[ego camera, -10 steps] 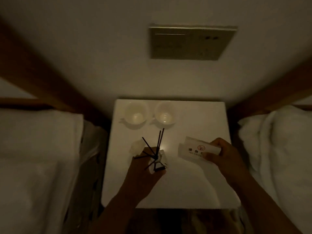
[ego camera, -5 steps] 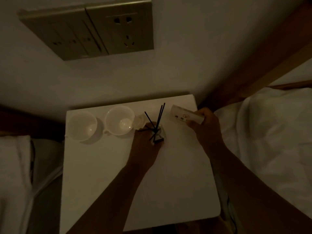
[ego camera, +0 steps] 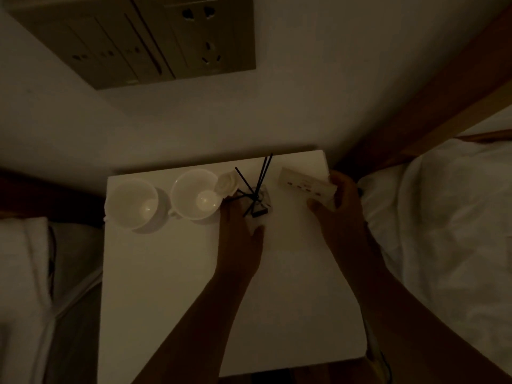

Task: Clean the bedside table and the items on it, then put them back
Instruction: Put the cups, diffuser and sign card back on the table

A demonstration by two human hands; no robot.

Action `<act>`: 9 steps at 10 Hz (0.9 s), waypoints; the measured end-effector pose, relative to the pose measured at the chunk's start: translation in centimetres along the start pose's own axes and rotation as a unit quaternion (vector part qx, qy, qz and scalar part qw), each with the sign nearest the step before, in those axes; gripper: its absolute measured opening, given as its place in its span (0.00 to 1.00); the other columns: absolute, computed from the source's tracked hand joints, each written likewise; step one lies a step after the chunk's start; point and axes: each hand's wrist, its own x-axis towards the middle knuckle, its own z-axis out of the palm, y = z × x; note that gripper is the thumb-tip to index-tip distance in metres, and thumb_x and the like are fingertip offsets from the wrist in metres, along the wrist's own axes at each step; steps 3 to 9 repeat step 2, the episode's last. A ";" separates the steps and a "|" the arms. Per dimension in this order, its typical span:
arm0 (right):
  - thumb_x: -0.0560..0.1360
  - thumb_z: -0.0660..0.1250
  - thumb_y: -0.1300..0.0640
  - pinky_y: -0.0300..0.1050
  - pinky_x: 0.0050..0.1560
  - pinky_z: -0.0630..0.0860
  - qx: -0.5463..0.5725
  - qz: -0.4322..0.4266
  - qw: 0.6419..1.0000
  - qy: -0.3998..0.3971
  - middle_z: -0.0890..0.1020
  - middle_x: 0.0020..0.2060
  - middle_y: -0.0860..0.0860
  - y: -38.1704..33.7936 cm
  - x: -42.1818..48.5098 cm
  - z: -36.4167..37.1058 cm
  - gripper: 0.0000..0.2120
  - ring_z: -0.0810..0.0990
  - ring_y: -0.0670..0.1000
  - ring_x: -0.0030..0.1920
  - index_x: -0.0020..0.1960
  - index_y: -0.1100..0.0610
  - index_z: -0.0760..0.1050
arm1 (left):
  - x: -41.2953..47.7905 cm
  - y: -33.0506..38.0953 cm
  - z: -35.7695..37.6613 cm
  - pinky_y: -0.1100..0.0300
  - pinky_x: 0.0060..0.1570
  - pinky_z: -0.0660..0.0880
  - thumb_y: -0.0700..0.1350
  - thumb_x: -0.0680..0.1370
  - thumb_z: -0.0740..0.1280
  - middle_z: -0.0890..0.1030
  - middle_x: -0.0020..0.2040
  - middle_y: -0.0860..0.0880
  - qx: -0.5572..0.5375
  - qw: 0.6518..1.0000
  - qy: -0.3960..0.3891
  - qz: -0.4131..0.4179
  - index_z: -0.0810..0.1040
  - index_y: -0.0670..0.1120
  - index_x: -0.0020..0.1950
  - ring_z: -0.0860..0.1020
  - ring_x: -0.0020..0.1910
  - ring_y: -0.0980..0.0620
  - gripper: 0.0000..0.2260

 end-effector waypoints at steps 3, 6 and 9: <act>0.72 0.71 0.54 0.53 0.65 0.69 -0.137 0.034 0.988 0.065 0.68 0.69 0.52 2.2 -9.0 -1.6 0.32 0.69 0.52 0.67 0.73 0.51 0.61 | -8.5 -2.8 -1.0 0.63 0.73 0.47 0.39 0.76 0.68 0.47 0.79 0.54 0.016 0.999 -0.051 -0.004 0.47 0.49 0.79 0.48 0.76 0.59 0.39; 0.72 0.71 0.54 0.53 0.65 0.69 -0.137 0.034 0.988 0.065 0.68 0.69 0.52 2.2 -9.0 -1.6 0.32 0.69 0.52 0.67 0.73 0.51 0.61 | -8.5 -2.8 -1.0 0.63 0.73 0.47 0.39 0.76 0.68 0.47 0.79 0.54 0.016 0.999 -0.051 -0.004 0.47 0.49 0.79 0.48 0.76 0.59 0.39; 0.72 0.71 0.54 0.53 0.65 0.69 -0.137 0.034 0.988 0.065 0.68 0.69 0.52 2.2 -9.0 -1.6 0.32 0.69 0.52 0.67 0.73 0.51 0.61 | -8.5 -2.8 -1.0 0.63 0.73 0.47 0.39 0.76 0.68 0.47 0.79 0.54 0.016 0.999 -0.051 -0.004 0.47 0.49 0.79 0.48 0.76 0.59 0.39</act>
